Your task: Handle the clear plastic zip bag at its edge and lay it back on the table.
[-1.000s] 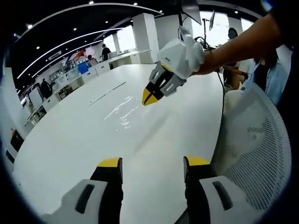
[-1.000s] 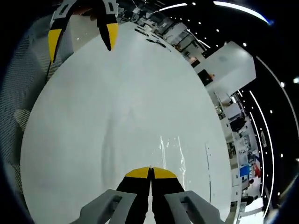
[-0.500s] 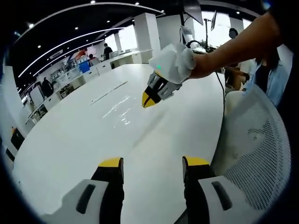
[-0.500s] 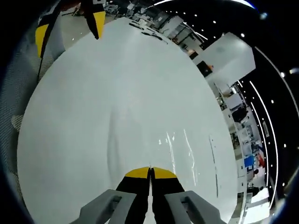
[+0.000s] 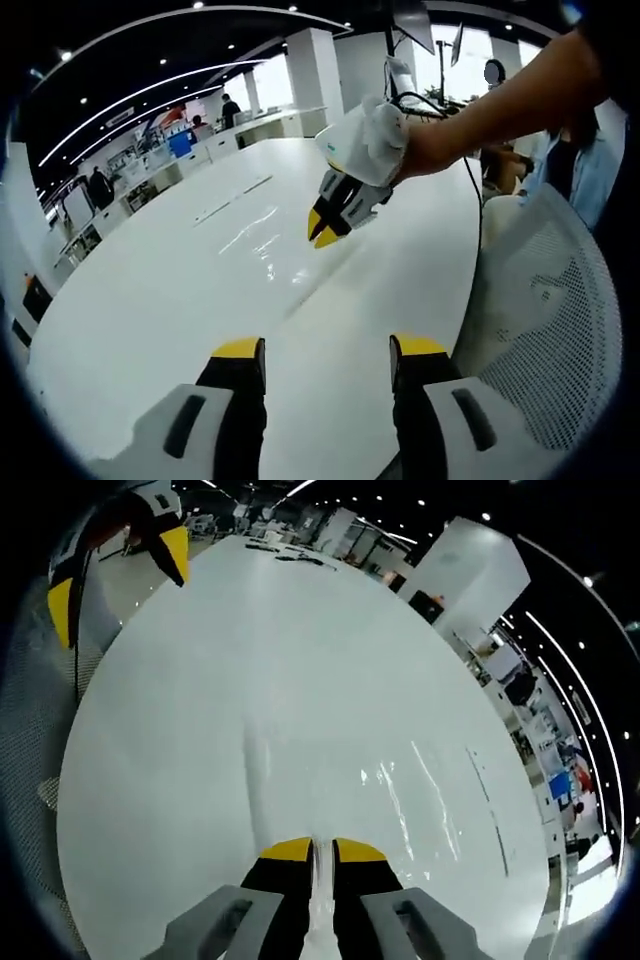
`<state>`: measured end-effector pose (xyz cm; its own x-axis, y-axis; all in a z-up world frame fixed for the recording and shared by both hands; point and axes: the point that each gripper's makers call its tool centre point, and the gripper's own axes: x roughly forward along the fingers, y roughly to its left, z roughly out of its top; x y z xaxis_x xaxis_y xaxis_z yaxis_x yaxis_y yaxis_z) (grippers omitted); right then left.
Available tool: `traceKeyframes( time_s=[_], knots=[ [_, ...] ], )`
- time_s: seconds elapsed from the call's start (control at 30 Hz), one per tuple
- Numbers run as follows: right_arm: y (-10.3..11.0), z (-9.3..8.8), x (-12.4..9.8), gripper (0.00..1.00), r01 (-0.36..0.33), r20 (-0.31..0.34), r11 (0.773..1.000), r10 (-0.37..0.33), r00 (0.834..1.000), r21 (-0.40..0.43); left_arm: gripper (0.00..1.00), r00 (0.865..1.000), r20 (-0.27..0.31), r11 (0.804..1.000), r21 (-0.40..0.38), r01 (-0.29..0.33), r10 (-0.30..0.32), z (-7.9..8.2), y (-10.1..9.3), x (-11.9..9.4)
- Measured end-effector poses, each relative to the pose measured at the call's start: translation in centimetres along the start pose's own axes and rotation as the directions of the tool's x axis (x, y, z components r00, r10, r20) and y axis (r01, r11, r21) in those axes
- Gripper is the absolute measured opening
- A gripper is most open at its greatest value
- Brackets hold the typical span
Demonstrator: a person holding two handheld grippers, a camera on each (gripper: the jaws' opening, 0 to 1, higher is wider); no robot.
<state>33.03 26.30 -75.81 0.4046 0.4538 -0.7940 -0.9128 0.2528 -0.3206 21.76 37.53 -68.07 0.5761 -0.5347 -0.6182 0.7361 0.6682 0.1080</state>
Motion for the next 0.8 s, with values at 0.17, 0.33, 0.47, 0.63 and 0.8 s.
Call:
traceKeyframes(
  time_s=[0.17,0.33,0.47,0.63,0.8],
  knots=[
    [0.2,-0.2,0.0,0.08,-0.013,0.003,1.0,0.013,1.0,0.022,0.48,1.0,0.002,1.0,0.004,0.002,-0.002,0.2,-0.3,-0.1],
    [0.3,-0.3,-0.2,0.1,-0.025,0.004,0.999,0.025,1.0,0.022,0.48,1.0,0.0,1.0,0.002,0.004,-0.004,0.1,-0.2,0.0],
    [0.1,-0.4,-0.5,0.11,-0.027,0.014,0.999,0.026,1.0,0.039,0.48,1.0,-0.002,1.0,-0.003,0.005,-0.005,0.0,-0.2,0.1],
    [-0.3,-0.2,-1.0,0.14,-0.009,0.041,0.996,0.005,0.999,0.089,0.49,1.0,-0.004,1.0,-0.009,0.005,-0.005,-0.3,-0.2,0.1],
    [-0.4,0.1,-2.1,0.21,0.002,0.074,0.992,-0.012,0.997,0.129,0.49,1.0,-0.008,1.0,-0.015,0.007,-0.007,-0.7,0.1,0.4]
  ],
)
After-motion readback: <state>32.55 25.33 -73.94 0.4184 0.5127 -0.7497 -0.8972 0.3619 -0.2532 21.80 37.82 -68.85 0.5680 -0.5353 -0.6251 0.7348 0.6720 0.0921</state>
